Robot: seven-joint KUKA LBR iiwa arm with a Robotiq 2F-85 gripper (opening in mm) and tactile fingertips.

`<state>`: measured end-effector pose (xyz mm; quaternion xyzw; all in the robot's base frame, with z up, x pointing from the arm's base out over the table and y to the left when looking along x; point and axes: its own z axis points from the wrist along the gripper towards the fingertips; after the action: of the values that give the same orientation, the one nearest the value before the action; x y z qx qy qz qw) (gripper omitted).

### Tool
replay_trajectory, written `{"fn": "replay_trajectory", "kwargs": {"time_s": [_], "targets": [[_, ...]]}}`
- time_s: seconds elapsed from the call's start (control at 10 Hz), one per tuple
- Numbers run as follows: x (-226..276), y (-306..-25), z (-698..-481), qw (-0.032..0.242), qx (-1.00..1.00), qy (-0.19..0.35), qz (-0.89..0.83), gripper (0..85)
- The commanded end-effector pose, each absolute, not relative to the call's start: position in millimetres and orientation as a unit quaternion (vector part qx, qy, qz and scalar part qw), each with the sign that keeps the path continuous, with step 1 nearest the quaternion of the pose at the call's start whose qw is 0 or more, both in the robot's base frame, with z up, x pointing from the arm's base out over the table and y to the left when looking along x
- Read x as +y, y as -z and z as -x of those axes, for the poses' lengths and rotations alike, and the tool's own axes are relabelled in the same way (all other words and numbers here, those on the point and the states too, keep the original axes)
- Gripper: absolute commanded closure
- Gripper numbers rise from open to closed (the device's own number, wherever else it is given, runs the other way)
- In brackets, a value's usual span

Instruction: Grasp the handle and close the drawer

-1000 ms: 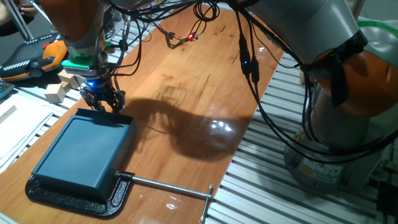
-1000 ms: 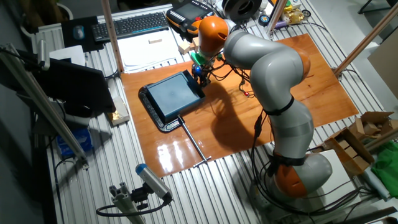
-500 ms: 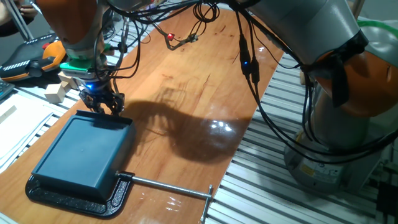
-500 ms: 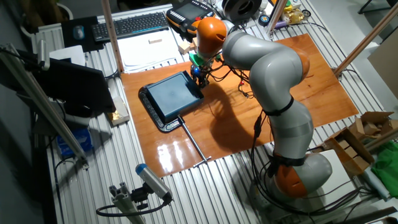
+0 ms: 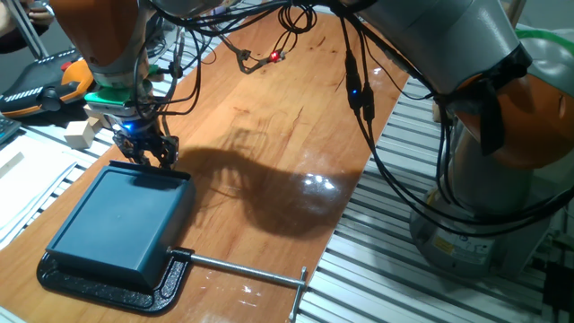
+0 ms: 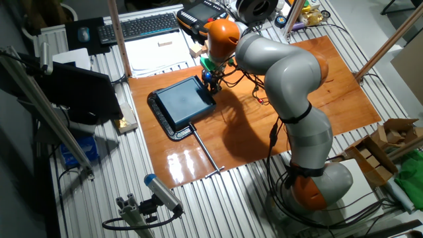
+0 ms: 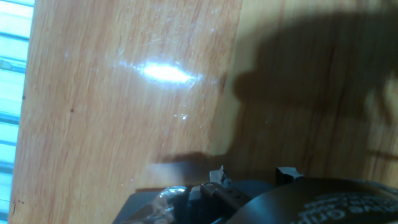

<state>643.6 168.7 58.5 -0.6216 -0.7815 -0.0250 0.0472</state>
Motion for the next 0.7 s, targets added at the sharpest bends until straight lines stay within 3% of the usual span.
{"fn": "replay_trajectory", "kwargs": {"time_s": [0.0,0.6], "targets": [[170.1,-58.3,-642.7,0.047,-0.781,0.025,0.622,83.0],[177.0,-59.1,-640.6,0.047,-0.779,0.025,0.625,83.0]]}}
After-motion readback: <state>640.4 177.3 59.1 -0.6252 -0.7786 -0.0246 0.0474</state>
